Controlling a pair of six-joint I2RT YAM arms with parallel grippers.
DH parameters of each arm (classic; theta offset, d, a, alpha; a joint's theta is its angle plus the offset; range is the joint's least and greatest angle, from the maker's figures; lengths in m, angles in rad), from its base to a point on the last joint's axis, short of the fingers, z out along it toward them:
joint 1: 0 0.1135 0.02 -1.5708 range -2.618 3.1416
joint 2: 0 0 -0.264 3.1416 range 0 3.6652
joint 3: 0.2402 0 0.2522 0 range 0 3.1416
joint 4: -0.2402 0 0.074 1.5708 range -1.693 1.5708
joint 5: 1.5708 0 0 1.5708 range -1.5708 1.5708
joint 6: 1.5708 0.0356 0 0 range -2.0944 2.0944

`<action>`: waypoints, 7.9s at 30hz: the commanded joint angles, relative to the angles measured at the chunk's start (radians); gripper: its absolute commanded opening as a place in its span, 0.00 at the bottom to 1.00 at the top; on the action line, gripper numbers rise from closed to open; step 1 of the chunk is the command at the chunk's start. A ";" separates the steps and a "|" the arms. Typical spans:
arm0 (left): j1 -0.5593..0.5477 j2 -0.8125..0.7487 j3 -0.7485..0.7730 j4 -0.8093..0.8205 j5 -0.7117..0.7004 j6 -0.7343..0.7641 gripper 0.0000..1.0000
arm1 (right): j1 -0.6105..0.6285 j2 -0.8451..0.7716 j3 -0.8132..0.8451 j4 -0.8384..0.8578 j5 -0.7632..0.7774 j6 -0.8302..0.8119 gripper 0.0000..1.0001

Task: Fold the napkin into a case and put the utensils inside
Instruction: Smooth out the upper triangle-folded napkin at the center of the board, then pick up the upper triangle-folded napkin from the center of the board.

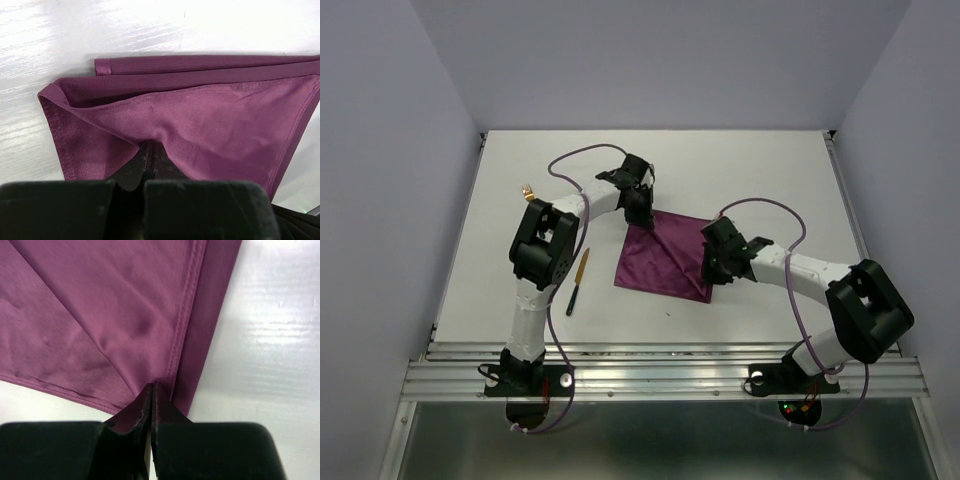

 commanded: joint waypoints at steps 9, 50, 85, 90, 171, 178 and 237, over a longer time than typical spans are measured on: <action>-0.008 -0.072 0.015 -0.007 0.000 0.004 0.00 | 0.011 -0.109 -0.001 -0.023 0.044 0.000 0.01; 0.040 -0.451 -0.232 -0.021 -0.126 -0.050 0.00 | 0.072 -0.111 0.030 -0.040 0.075 0.008 0.01; -0.006 -0.345 -0.329 0.038 -0.203 -0.067 0.00 | 0.106 0.007 -0.111 0.049 0.057 0.049 0.01; -0.006 -0.354 -0.232 -0.027 -0.243 -0.045 0.00 | 0.197 0.047 -0.088 0.064 0.044 0.083 0.01; -0.640 -0.308 -0.318 -0.160 -0.592 -0.016 0.53 | -0.245 -0.108 -0.094 0.066 0.000 -0.066 0.20; -0.655 -0.279 -0.298 -0.171 -0.620 0.002 0.51 | -0.245 -0.094 -0.088 0.066 -0.003 -0.067 0.20; -0.693 -0.191 -0.408 -0.028 -0.600 0.130 0.41 | -0.245 -0.123 -0.077 0.032 -0.009 -0.058 0.20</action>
